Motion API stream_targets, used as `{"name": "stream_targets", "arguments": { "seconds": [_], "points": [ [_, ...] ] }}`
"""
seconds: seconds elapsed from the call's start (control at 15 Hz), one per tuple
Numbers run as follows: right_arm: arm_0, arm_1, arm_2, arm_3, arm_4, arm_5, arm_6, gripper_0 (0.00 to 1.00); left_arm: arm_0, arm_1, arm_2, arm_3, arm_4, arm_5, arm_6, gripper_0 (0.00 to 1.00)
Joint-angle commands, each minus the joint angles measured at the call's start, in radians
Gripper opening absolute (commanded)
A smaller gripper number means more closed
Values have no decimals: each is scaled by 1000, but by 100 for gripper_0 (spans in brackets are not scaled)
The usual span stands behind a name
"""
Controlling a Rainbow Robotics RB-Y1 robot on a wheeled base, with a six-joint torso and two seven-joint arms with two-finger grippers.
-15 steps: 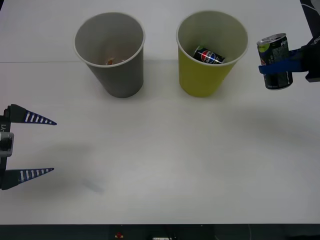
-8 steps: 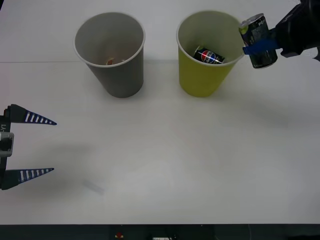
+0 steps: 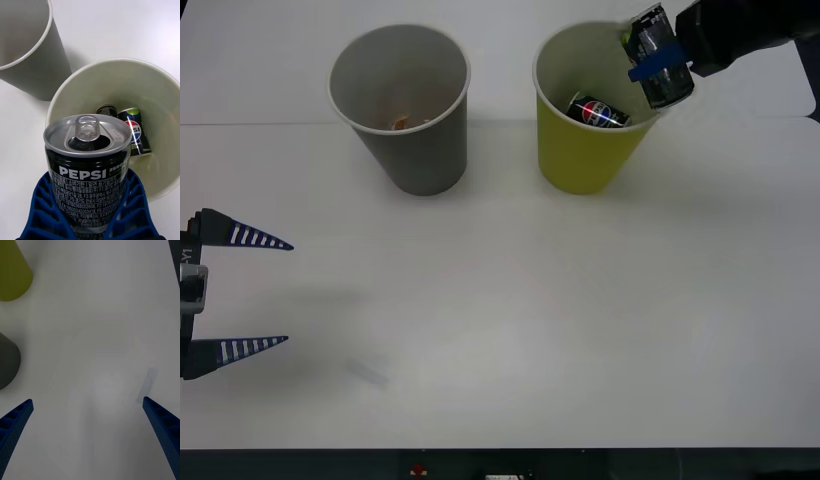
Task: Put the can into the green bin and the plastic bottle into the gray bin
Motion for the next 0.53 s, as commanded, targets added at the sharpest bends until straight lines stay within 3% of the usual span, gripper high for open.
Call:
{"name": "stream_targets", "arguments": {
  "seconds": [0.07, 0.33, 0.53],
  "points": [
    [-67, 65, 25, 88, 92, 0, 17, 0, 0, 0, 0, 0, 0, 0, 0, 100],
    [-124, 142, 25, 185, 189, 0, 46, 0, 0, 0, 0, 0, 0, 0, 0, 100],
    [-133, 153, 27, 197, 204, 2, 61, 0, 0, 0, 0, 0, 0, 0, 0, 100]
  ]
}}
